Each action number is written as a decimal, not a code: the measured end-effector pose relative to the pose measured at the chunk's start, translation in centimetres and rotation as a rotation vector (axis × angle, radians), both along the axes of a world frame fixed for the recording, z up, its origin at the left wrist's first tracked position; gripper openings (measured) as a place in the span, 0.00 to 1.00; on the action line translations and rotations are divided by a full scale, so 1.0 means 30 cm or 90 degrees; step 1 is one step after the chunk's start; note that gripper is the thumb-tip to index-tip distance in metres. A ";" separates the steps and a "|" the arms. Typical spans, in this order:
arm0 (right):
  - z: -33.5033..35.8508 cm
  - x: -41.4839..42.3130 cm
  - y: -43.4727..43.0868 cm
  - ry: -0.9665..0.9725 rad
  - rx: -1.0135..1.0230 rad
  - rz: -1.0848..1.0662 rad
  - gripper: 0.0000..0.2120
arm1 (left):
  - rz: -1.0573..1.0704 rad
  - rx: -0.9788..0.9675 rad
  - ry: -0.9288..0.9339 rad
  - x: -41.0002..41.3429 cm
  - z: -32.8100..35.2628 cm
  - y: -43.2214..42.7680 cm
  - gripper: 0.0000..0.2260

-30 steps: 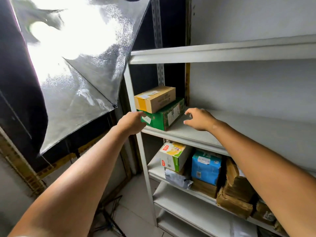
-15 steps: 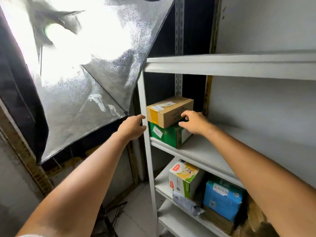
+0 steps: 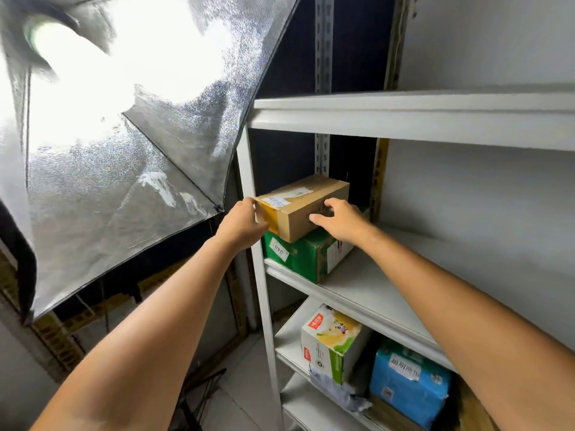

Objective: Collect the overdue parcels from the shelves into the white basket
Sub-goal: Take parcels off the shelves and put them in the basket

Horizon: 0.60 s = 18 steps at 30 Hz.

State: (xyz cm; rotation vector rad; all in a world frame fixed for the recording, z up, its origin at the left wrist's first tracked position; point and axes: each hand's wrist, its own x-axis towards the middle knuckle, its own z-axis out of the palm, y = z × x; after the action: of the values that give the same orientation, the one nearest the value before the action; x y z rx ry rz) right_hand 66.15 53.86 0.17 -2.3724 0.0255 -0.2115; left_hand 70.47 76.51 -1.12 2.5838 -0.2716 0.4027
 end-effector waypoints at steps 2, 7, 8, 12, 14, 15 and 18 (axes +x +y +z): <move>-0.003 0.005 0.010 -0.002 0.030 -0.006 0.29 | -0.039 -0.029 0.005 -0.011 -0.003 0.000 0.21; 0.010 -0.007 0.017 0.019 0.164 -0.024 0.18 | -0.100 -0.123 0.054 -0.031 -0.005 -0.001 0.20; 0.007 -0.009 0.015 0.026 0.193 -0.034 0.15 | -0.104 -0.142 0.055 -0.033 -0.004 -0.004 0.19; 0.005 -0.047 0.022 0.011 0.312 -0.056 0.17 | -0.115 -0.207 0.055 -0.055 0.007 -0.022 0.13; 0.002 -0.074 0.023 0.008 0.334 -0.058 0.15 | -0.129 -0.255 0.079 -0.071 0.011 -0.035 0.13; -0.002 -0.083 0.018 0.005 0.338 -0.066 0.14 | -0.135 -0.279 0.097 -0.077 0.011 -0.042 0.13; -0.010 -0.116 0.002 -0.006 0.337 -0.085 0.17 | -0.176 -0.402 0.187 -0.102 0.015 -0.066 0.11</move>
State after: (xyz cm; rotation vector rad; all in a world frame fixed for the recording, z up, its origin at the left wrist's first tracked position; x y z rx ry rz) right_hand 62.67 53.92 -0.12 -1.8436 0.2109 -0.2459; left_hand 67.40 74.53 -0.66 1.9160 -0.3283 -0.0049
